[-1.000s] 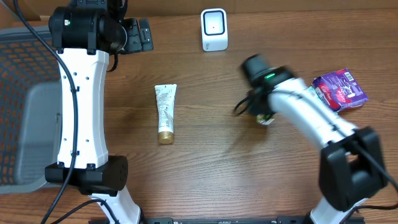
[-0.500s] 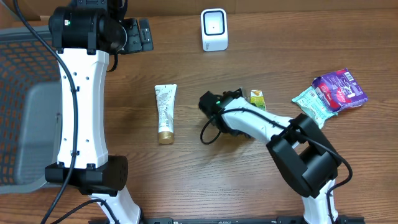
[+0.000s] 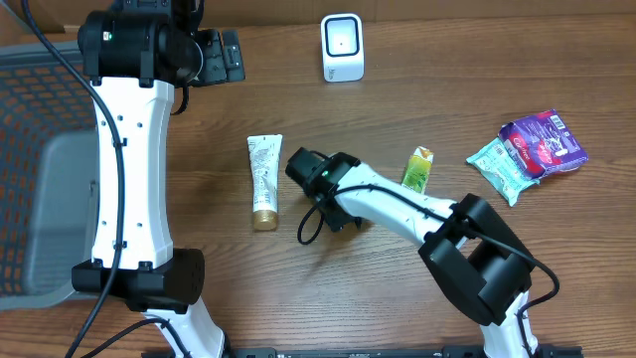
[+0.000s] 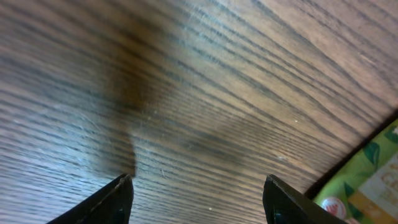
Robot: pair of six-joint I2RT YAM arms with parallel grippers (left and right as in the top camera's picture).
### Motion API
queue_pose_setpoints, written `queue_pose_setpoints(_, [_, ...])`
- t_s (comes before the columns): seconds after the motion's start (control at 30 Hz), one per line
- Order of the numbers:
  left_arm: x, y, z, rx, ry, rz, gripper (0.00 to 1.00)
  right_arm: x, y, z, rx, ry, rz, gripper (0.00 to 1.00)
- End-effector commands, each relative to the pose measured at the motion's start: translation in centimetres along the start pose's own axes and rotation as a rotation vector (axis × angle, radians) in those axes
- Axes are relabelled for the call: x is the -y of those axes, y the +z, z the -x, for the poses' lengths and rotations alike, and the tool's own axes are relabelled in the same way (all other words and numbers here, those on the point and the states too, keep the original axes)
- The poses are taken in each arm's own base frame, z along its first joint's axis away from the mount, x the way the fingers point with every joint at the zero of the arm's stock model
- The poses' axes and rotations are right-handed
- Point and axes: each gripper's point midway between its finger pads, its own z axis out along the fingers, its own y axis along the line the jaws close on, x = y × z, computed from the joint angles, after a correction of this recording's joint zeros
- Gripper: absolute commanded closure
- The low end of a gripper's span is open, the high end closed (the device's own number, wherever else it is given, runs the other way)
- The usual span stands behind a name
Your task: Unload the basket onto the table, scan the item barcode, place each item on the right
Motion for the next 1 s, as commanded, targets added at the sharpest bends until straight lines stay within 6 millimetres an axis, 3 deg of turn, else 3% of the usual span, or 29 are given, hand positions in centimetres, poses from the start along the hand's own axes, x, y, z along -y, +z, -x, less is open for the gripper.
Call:
queue_pose_setpoints(0.0, [0.4,0.1,0.1,0.003,0.009,-0.003,0.0,1.7,-5.5,4.0,0.13,0.166,0.177,0.33])
queue_pose_setpoints(0.1, [0.4,0.1,0.1,0.003,0.009,-0.003,0.0,5.6,-9.2,5.6,0.223,0.323,0.226,0.32])
queue_pose_setpoints(0.2, [0.4,0.1,0.1,0.003,0.009,-0.003,0.0,11.3,-11.1,5.6,0.261,0.516,0.222,0.31])
queue_pose_setpoints(0.23, [0.4,0.1,0.1,0.003,0.009,-0.003,0.0,14.0,-11.0,5.1,0.25,0.584,0.212,0.32])
queue_pose_setpoints(0.3, [0.4,0.1,0.1,0.003,0.009,-0.003,0.01,17.1,-10.0,3.6,0.191,0.666,0.216,0.34])
queue_pose_setpoints(0.37, [0.4,0.1,0.1,0.003,0.009,-0.003,0.0,18.9,-8.6,1.6,0.104,0.708,0.231,0.38])
queue_pose_setpoints(0.4, [0.4,0.1,0.1,0.003,0.009,-0.003,0.01,20.0,-7.1,-1.0,0.002,0.724,0.228,0.4])
queue_pose_setpoints(0.5, [0.4,0.1,0.1,0.003,0.009,-0.003,0.0,20.3,-5.0,-4.3,-0.116,0.724,0.211,0.41])
queue_pose_setpoints(0.67, [0.3,0.1,0.1,0.003,0.007,-0.002,0.01,18.2,-2.0,-7.6,-0.218,0.673,0.208,0.44])
queue_pose_setpoints(0.8, [0.3,0.1,0.1,0.003,0.008,-0.002,0.0,15.5,-0.4,-8.6,-0.24,0.596,0.254,0.46])
queue_pose_setpoints(0.97, [0.4,0.1,0.1,0.003,0.009,-0.003,0.01,11.8,-0.2,-7.9,-0.212,0.476,0.317,0.46])
